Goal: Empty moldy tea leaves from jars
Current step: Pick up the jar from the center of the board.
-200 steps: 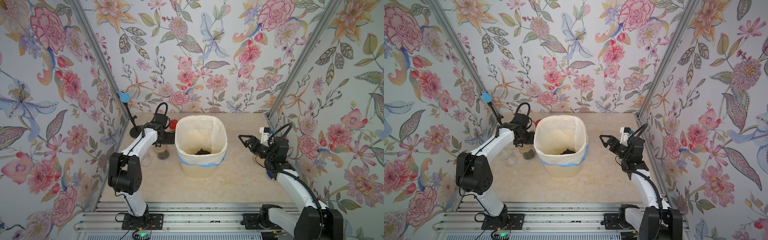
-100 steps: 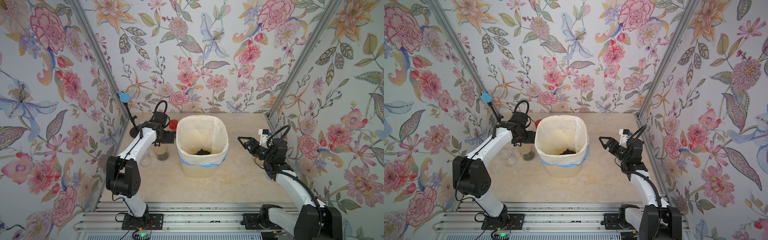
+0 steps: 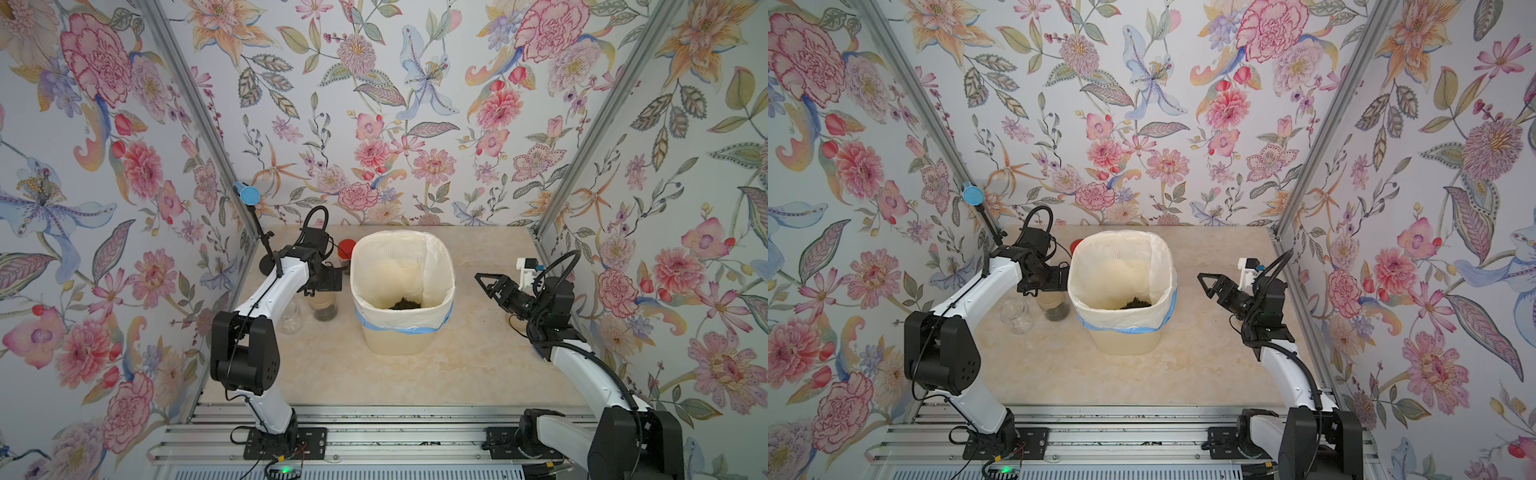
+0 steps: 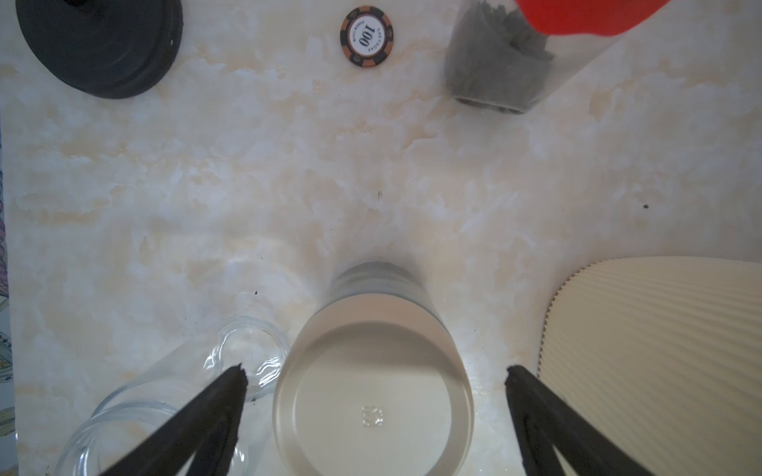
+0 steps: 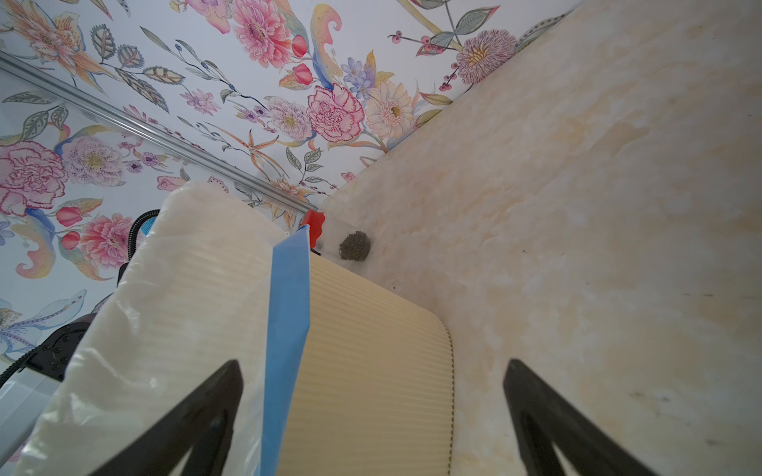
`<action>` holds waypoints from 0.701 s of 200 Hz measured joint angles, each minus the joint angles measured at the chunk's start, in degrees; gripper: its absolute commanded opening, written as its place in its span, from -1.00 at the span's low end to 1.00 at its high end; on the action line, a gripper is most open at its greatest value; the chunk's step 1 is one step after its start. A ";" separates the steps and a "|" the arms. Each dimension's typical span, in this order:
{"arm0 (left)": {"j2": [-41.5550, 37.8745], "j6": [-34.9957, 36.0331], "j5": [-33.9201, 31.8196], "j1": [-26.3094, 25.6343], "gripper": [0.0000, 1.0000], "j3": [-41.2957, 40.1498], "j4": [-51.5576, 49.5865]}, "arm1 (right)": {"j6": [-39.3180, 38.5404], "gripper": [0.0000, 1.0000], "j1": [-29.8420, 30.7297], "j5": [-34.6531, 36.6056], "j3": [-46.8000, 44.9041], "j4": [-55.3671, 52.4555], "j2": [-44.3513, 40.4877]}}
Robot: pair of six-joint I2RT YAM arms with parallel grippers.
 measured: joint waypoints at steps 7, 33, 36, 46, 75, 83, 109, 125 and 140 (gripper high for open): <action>0.00 0.22 0.15 0.11 0.99 -0.70 0.09 | 0.02 0.99 0.00 0.00 -0.11 0.13 0.11; 0.00 0.81 1.03 0.28 0.99 -3.02 0.39 | 0.42 0.99 0.00 0.00 -0.28 0.48 0.42; 0.00 0.83 1.07 0.28 0.99 -3.21 0.39 | 0.39 0.99 0.00 0.00 -0.28 0.48 0.42; 0.00 0.94 1.27 0.28 0.99 -3.89 0.61 | 0.42 0.99 0.00 0.00 -0.31 0.48 0.42; 0.09 1.25 2.38 0.57 0.99 -5.18 1.46 | 0.42 0.99 0.00 0.00 -0.31 0.48 0.42; 0.13 1.31 2.58 0.66 0.99 -5.42 1.62 | 0.42 0.99 0.00 0.00 -0.31 0.48 0.42; 0.57 1.90 2.86 0.79 0.99 -5.57 2.08 | 0.42 0.99 0.02 0.00 -0.31 0.48 0.42; 1.36 2.32 3.30 0.81 0.99 -5.57 2.34 | 0.42 0.99 0.00 0.00 -0.31 0.50 0.42; 2.10 2.40 3.69 0.83 0.99 -5.57 2.32 | 0.42 0.99 0.00 0.00 -0.31 0.50 0.42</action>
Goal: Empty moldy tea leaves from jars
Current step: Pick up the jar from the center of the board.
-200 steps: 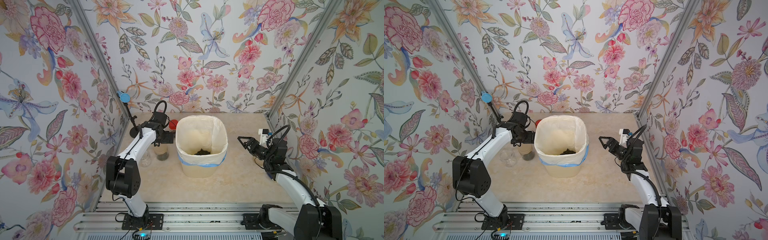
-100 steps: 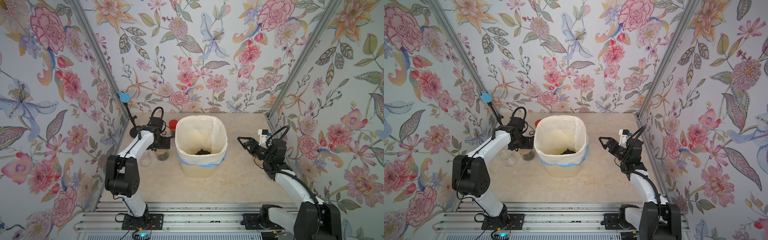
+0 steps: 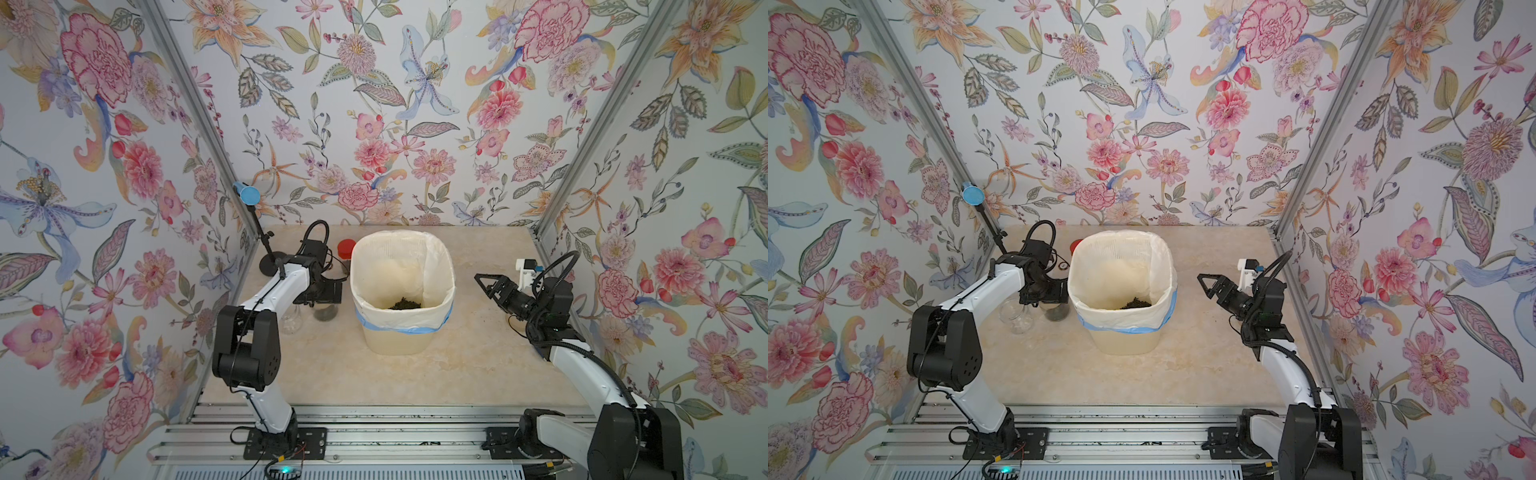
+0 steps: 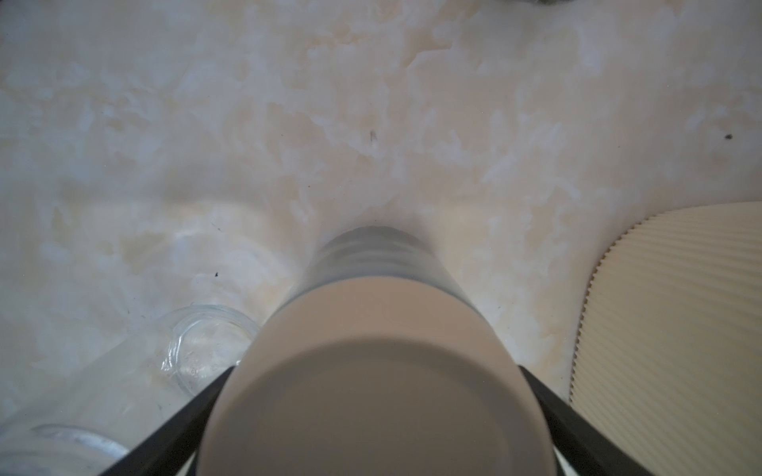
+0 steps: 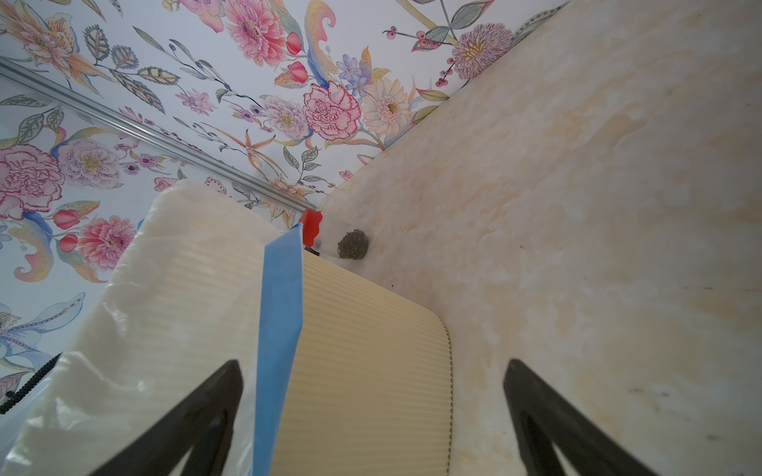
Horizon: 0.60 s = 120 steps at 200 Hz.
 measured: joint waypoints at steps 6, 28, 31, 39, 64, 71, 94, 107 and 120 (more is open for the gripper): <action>0.35 0.13 0.00 0.00 0.99 0.02 -0.02 | 0.00 0.99 0.00 0.00 -0.02 0.07 0.00; 1.49 0.37 0.15 0.00 0.99 0.15 -0.11 | 0.00 0.99 0.02 0.00 -0.44 0.44 0.04; 1.70 0.37 0.15 0.00 0.99 0.24 -0.13 | 0.02 0.99 0.00 0.00 -0.55 0.52 0.07; 2.10 0.39 0.15 0.00 0.99 0.46 -0.20 | 0.15 0.99 0.00 -0.02 -0.81 0.70 0.11; 3.06 0.61 0.13 0.00 0.99 1.60 -1.01 | 0.39 0.99 0.02 -0.02 -1.44 1.22 0.68; 3.21 0.79 0.13 0.00 0.94 1.99 -1.16 | 0.44 0.99 0.02 -0.02 -1.55 1.31 0.85; 3.37 1.27 -0.02 0.00 0.76 2.84 -1.57 | 0.59 0.99 0.00 -0.04 -1.84 1.79 1.14; 3.37 1.55 -0.04 0.04 0.67 2.93 -1.66 | 0.61 0.99 0.00 -0.07 -1.84 2.21 1.27; 3.37 1.62 -0.04 0.04 0.65 2.93 -1.81 | 0.63 0.99 0.00 -0.20 -1.86 2.54 1.40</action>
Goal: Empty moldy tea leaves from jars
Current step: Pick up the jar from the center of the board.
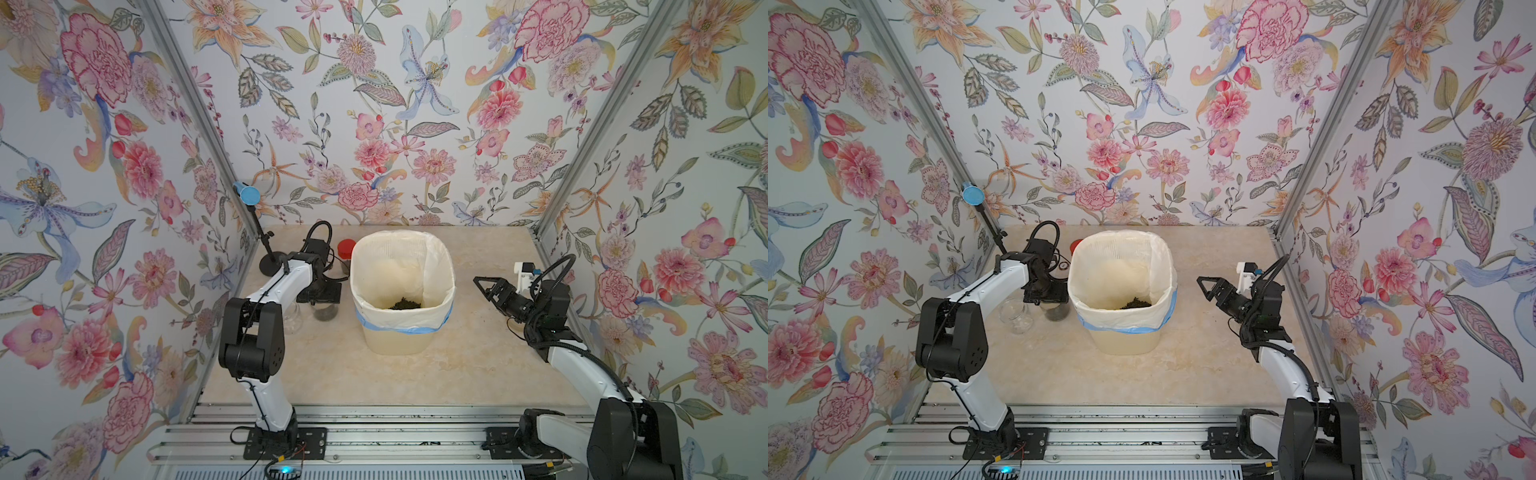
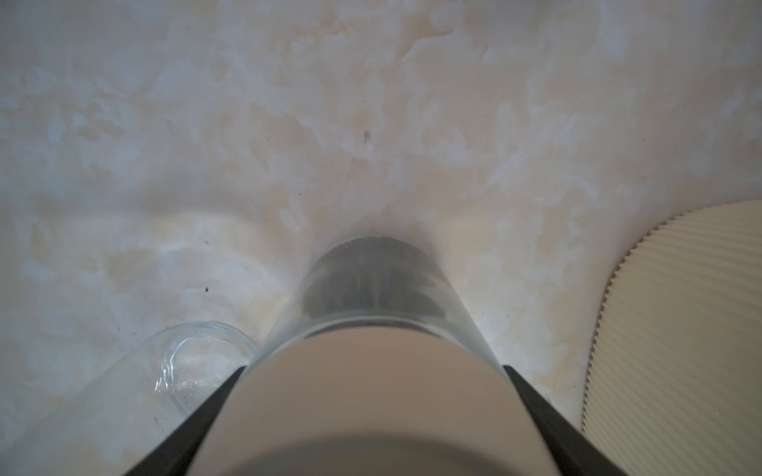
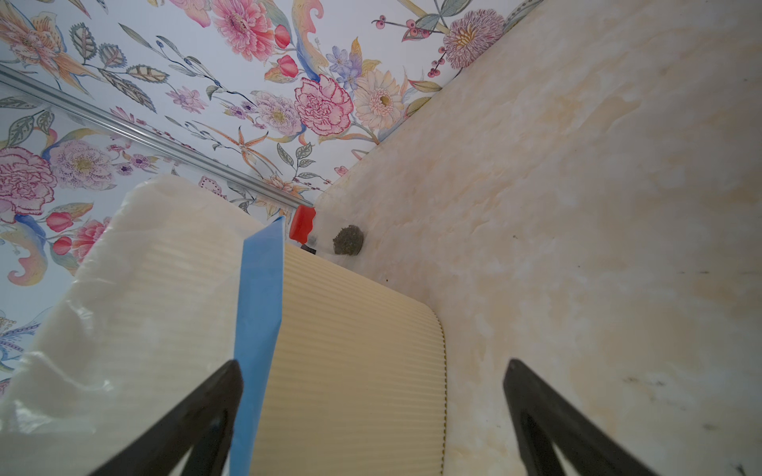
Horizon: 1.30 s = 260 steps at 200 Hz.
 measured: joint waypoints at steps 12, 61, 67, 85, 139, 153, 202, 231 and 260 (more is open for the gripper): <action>0.00 0.02 0.00 0.00 0.64 0.00 -0.11 | 0.00 0.99 0.00 -0.04 -0.02 0.02 0.00; 0.00 0.28 0.07 0.00 -0.06 0.22 -0.66 | 0.20 0.99 0.00 -0.04 -0.42 0.72 0.00; 0.04 0.31 0.17 0.00 -0.12 0.35 -1.09 | 0.24 0.99 0.00 -0.04 -0.50 0.81 0.00; 0.22 0.50 0.26 0.00 -0.11 1.27 -2.95 | 0.39 0.99 0.00 -0.04 -0.74 0.85 0.00; -1.36 0.85 1.18 -0.02 -0.08 3.54 -5.79 | 0.22 0.99 0.31 -0.68 -0.74 0.90 0.00; -2.58 0.85 1.79 -0.17 -0.09 3.98 -7.19 | -0.44 0.99 1.05 -0.59 -0.57 0.72 -0.09; -10.36 0.66 1.92 -0.28 -0.09 5.35 -11.47 | -7.37 0.99 9.57 7.34 5.16 -5.84 -6.12; -15.17 0.61 1.92 -0.28 -0.09 8.07 -15.41 | -12.61 0.99 14.93 11.19 11.91 -7.19 -7.58; -18.23 -0.26 2.51 -0.28 -0.09 12.46 -17.99 | -17.92 0.99 19.04 12.92 15.54 -7.96 -7.72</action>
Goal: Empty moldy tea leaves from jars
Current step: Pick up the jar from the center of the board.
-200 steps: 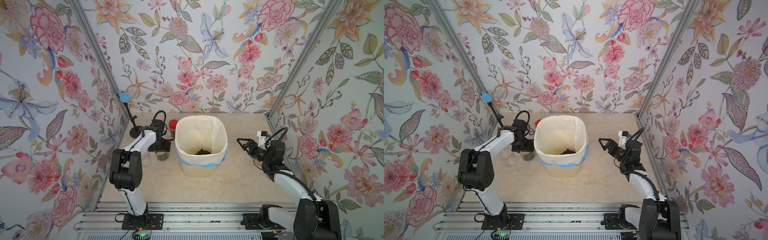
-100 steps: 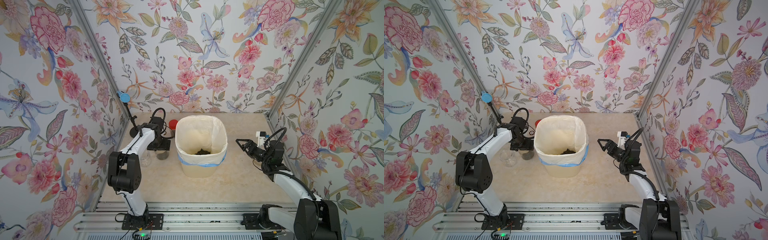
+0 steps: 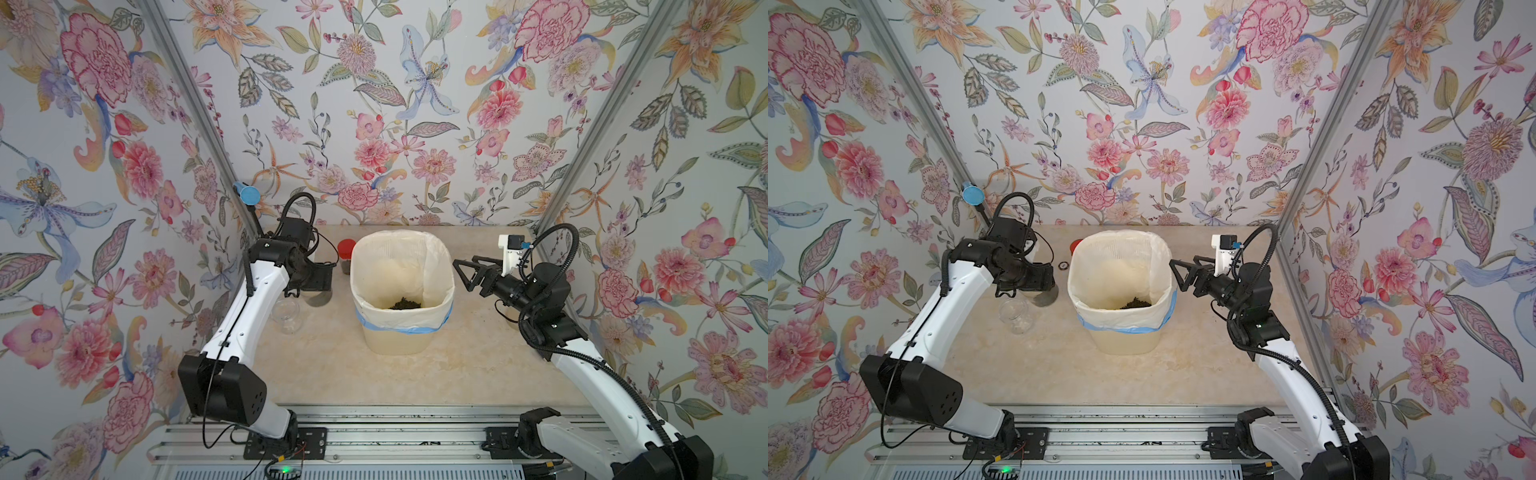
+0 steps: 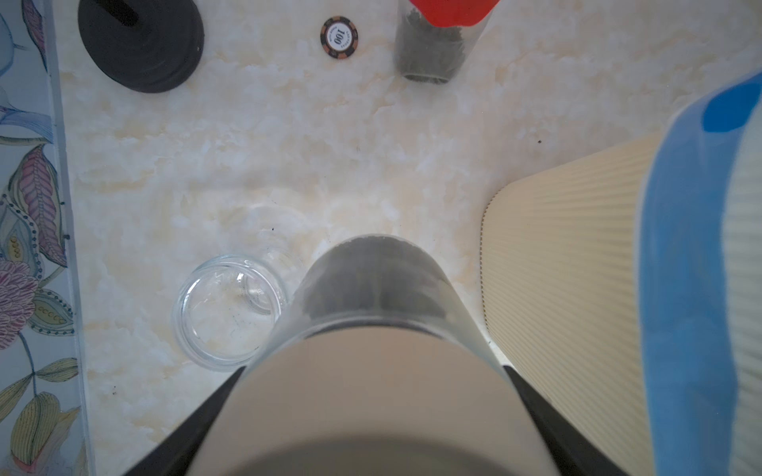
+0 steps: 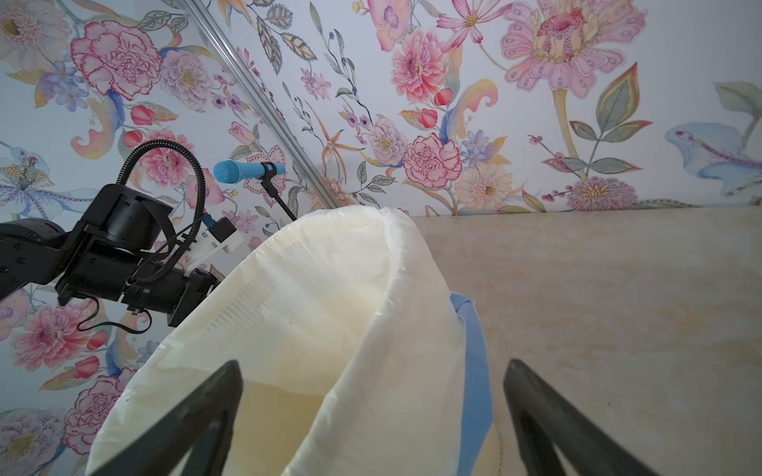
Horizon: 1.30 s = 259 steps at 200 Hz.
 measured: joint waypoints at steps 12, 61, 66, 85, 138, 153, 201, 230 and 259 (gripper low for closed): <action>-1.20 -0.66 0.98 0.00 -0.09 1.66 -0.61 | -2.03 0.99 1.62 -0.02 1.40 -0.26 0.57; -6.10 -3.48 4.09 0.00 -0.10 5.33 -2.16 | -9.66 0.99 8.24 0.02 7.74 -1.97 5.55; -6.43 -3.69 4.22 0.00 -0.10 5.73 -2.40 | -10.19 0.99 8.76 0.00 8.09 -2.12 5.95; -7.48 -4.76 5.35 0.00 -0.10 7.13 -2.99 | -11.67 0.99 10.10 0.28 8.57 -2.21 6.91; -10.95 -8.00 9.79 0.00 -0.09 10.75 -3.06 | -19.23 0.99 15.52 0.44 10.10 -2.32 9.38; -11.76 -8.66 11.13 -0.13 -0.09 11.17 -2.93 | -22.80 0.99 17.99 0.81 11.52 -2.36 10.75; -11.41 -9.92 12.66 -3.32 -0.08 15.41 -2.91 | -34.01 0.99 24.06 4.24 13.57 -1.99 14.32; -10.12 -10.75 12.87 -6.80 -0.08 18.75 -2.93 | -38.64 0.99 25.09 5.25 13.57 -0.33 15.13; -7.85 -11.61 12.70 -10.43 -0.09 21.14 -2.73 | -41.42 0.99 25.62 6.01 13.57 1.27 15.26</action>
